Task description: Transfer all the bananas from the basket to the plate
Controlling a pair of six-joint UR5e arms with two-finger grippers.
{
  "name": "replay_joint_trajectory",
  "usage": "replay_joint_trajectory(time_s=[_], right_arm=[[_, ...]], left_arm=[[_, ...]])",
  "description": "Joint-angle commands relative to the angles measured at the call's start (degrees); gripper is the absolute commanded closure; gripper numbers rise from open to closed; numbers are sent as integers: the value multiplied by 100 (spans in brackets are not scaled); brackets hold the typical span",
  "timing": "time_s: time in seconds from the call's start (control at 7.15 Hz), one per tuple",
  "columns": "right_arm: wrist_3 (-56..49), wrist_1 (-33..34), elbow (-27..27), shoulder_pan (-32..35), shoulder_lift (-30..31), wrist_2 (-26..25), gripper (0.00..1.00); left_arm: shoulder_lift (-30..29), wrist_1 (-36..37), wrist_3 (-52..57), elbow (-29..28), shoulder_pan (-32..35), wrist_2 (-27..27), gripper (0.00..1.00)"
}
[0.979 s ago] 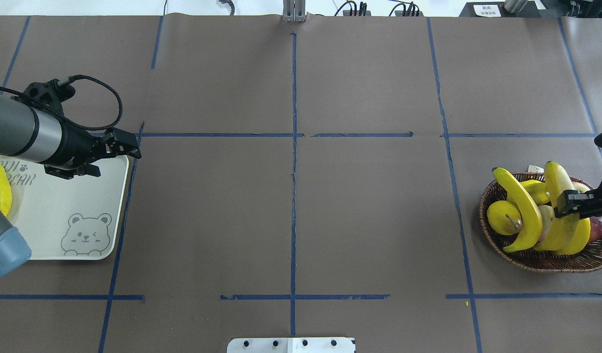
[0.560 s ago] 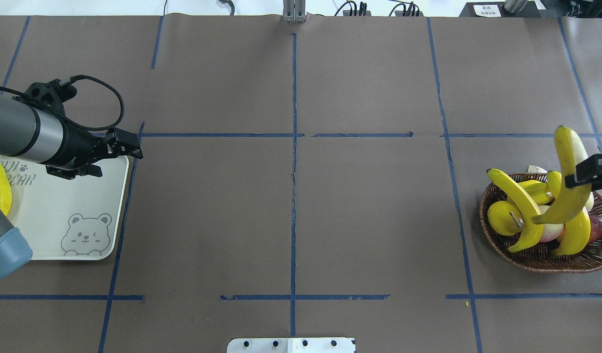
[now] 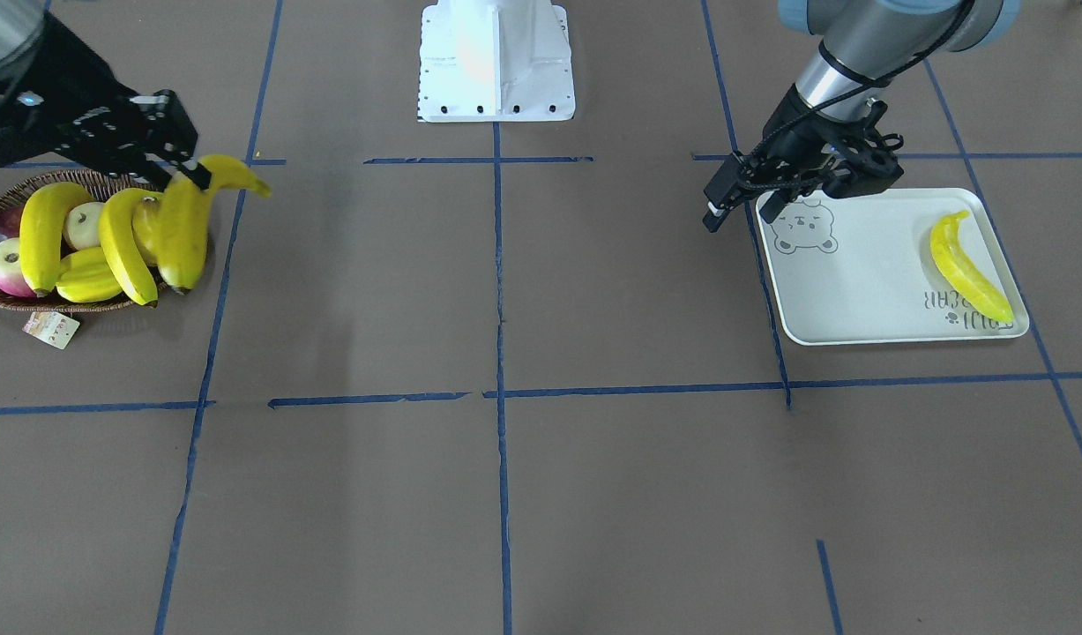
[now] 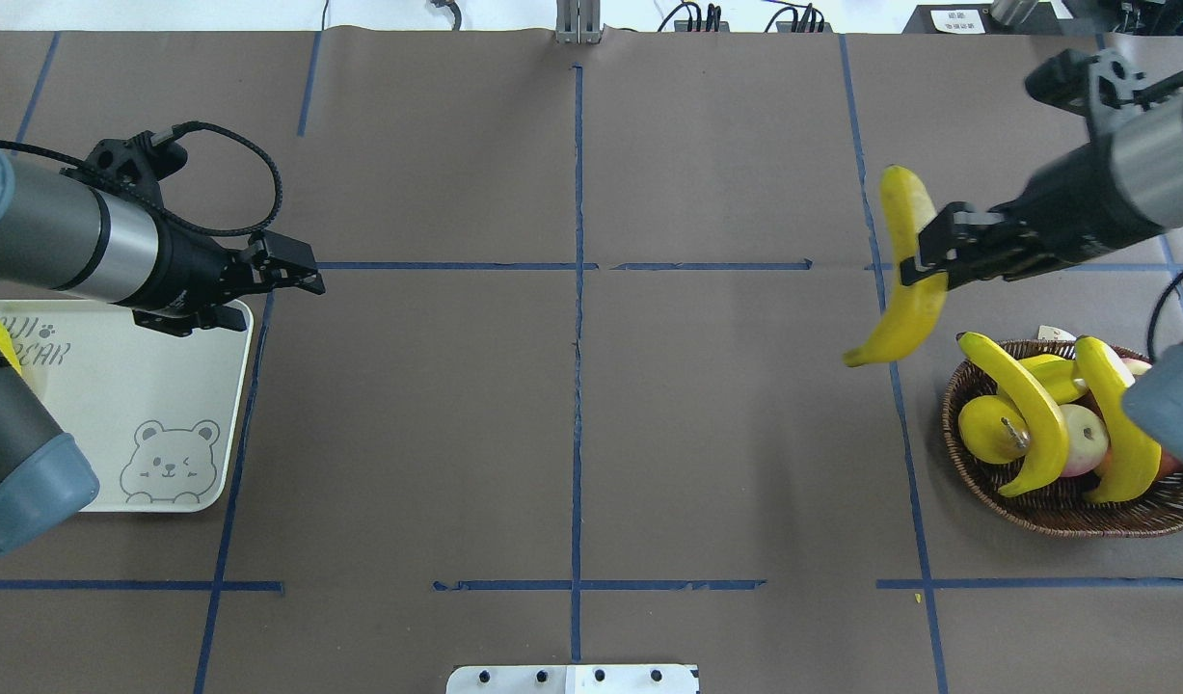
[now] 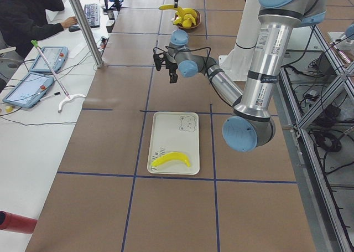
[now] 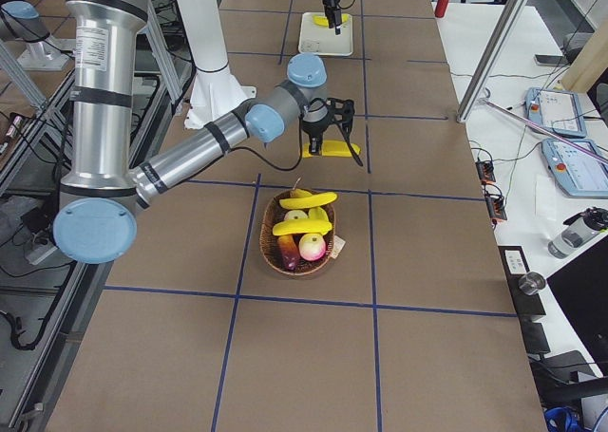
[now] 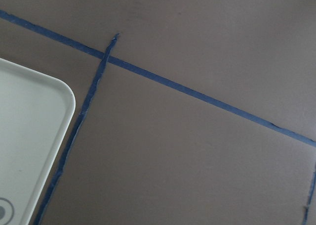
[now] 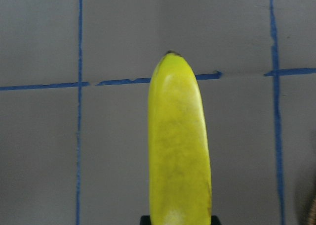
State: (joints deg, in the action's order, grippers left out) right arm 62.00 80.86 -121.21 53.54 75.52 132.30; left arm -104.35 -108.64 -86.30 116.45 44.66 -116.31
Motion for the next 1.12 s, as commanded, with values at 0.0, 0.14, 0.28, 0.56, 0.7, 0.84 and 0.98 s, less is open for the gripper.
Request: replay_joint_trajectory(time_s=[0.0,0.14,0.28,0.56,0.7,0.84,0.98], right_arm=[[952,-18,247,-1113,-993,-955,100],[998,-87,247,-1483,-1170,-1248,100],[981,-88,291,-1670,-1406,-1285,100],[981,-105,248,-1829,-1733,-1286,100],[955,-106,195,-1943,-1769,-1277,100],[981,-393,203,-2170,-1795,-1303,100],[1016,-596,221,-2286,-1787,-1338,100]], left_arm=[[-654,-383,-875,-17,-132,-15,0],[-761,-1021,-1350,-69,-316,2,0],[-762,-1541,-1555,-96,-457,20,0],[-937,-2045,-1662,-236,-590,29,1],[-1156,-2082,-1758,-393,-607,29,1],[-1306,-2195,-1794,-517,-607,38,1],[-1342,-2205,-1829,-518,-607,38,1]])
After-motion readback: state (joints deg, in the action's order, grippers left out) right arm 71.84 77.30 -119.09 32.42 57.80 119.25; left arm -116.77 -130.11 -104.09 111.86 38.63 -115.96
